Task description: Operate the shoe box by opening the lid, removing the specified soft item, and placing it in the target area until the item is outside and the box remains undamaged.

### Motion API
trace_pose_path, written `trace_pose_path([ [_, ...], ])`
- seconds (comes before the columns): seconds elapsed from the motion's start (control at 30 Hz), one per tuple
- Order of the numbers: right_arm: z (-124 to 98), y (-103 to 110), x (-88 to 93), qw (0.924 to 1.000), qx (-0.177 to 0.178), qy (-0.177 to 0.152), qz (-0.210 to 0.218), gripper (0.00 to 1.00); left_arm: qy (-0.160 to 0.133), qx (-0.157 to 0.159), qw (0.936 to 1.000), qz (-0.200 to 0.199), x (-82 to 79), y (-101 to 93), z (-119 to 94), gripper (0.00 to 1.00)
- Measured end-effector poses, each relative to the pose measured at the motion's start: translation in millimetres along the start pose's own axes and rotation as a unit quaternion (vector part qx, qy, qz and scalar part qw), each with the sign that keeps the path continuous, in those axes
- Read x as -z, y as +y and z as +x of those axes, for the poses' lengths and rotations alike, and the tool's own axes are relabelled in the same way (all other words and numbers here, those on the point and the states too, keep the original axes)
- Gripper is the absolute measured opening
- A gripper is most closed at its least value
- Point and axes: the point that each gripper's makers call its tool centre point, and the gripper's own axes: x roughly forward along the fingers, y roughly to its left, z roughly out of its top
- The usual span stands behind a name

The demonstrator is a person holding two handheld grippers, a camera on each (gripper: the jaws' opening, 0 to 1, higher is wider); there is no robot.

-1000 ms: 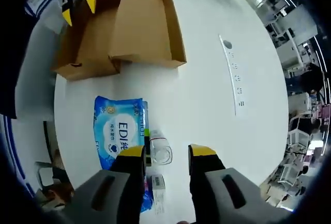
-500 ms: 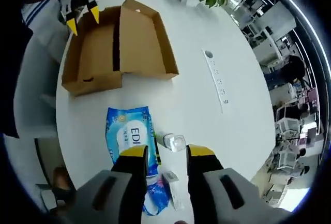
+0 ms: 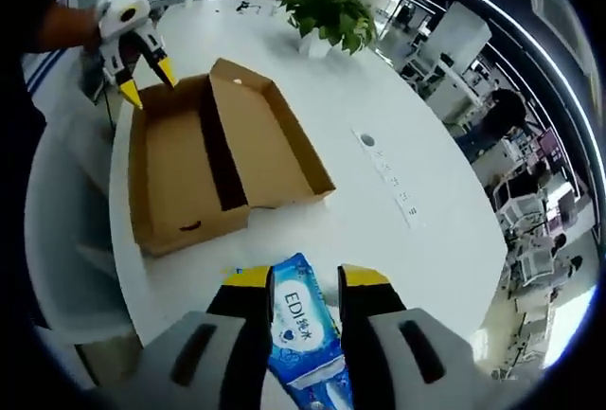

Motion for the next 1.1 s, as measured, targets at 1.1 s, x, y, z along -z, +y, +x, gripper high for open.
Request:
trace_pose_path([
  [1.1,34.0,85.1,-16.2,0.9957,-0.037,-0.027,0.080,0.23,0.081,-0.141,0.9681,-0.191,109.6,41.4,-59.2,0.10],
])
